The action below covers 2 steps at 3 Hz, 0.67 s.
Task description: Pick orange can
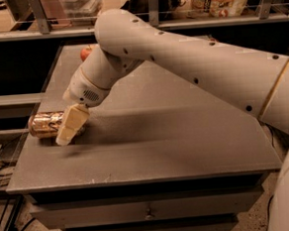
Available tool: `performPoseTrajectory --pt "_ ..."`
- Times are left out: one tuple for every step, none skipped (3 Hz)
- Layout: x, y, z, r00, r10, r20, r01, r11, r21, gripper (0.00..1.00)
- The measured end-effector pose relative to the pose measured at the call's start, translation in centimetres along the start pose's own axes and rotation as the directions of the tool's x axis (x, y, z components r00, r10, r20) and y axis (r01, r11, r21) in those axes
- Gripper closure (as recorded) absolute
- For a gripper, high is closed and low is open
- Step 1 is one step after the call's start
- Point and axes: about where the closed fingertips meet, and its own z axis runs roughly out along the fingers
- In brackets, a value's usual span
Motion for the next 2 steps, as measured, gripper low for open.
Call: performPoseTrajectory --pt "-0.02 -0.01 -0.22 1.0 0.004 -0.004 -0.004 0.9999 0.011 0.42" --pt "-0.11 0.01 -1.12 1.0 0.008 -0.003 -0.007 0.9993 0.036 0.64"
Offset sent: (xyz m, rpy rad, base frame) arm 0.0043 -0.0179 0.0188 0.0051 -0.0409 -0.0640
